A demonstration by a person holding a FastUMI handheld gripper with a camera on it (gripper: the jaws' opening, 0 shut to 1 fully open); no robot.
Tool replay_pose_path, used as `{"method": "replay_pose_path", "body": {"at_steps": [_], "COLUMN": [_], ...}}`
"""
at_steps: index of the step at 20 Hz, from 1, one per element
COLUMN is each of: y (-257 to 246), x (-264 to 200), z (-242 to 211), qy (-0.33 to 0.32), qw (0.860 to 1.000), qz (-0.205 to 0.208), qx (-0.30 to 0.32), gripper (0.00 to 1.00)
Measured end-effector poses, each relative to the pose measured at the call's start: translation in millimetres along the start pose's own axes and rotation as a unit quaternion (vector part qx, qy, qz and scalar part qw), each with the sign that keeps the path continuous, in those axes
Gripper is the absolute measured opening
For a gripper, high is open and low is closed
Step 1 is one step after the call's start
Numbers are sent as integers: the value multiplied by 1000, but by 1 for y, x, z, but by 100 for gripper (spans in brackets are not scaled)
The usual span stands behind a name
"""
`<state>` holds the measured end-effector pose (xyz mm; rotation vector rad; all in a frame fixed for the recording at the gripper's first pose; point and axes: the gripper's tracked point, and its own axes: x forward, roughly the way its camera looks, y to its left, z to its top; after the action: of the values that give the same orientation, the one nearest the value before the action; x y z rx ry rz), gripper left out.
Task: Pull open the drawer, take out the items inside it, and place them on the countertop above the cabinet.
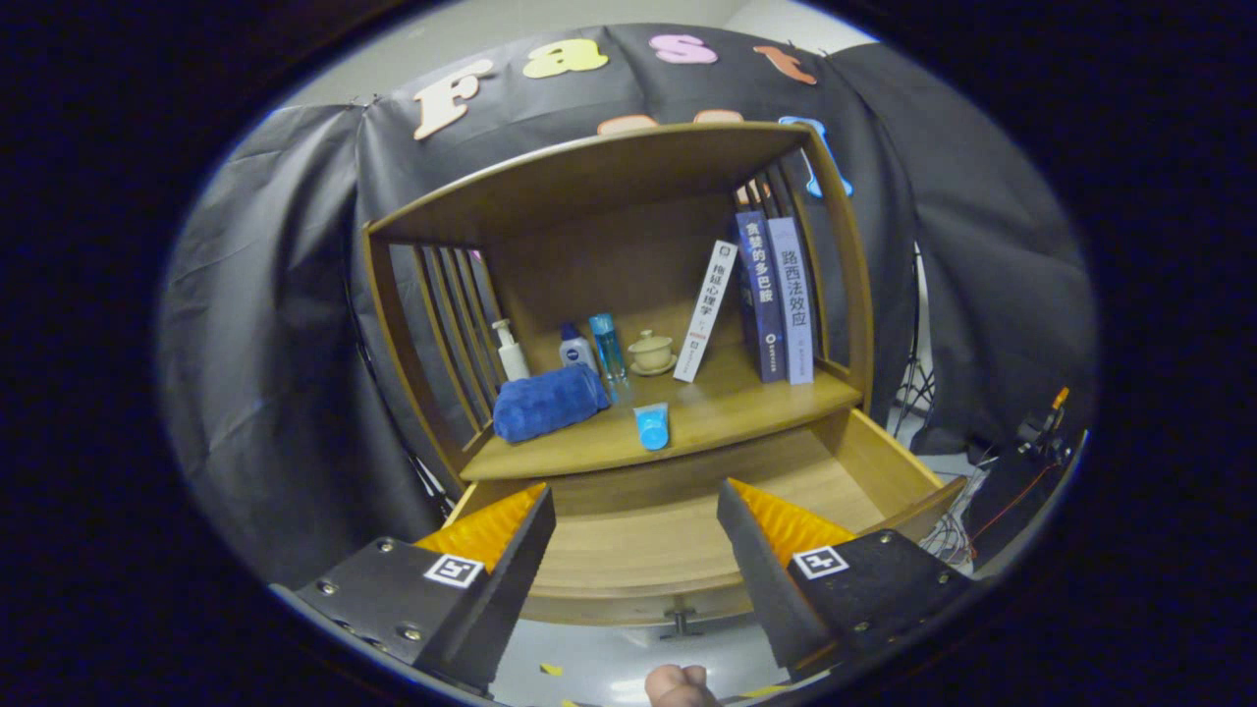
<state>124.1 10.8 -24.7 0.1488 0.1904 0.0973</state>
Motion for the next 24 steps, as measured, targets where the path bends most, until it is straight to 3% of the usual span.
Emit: {"method": "replay_pose_path", "body": {"at_steps": [7, 17, 22, 24], "y": [-18, -57, -29, -26], "x": [-22, -21, -12, -1], "z": [-53, -137, -160, -166], "qy": [-68, -67, -46, -42], "qw": [996, 996, 997, 997], "qz": [11, -14, 24, 19], "qx": [-62, -54, -62, -63], "gripper": [98, 99, 99, 99]}}
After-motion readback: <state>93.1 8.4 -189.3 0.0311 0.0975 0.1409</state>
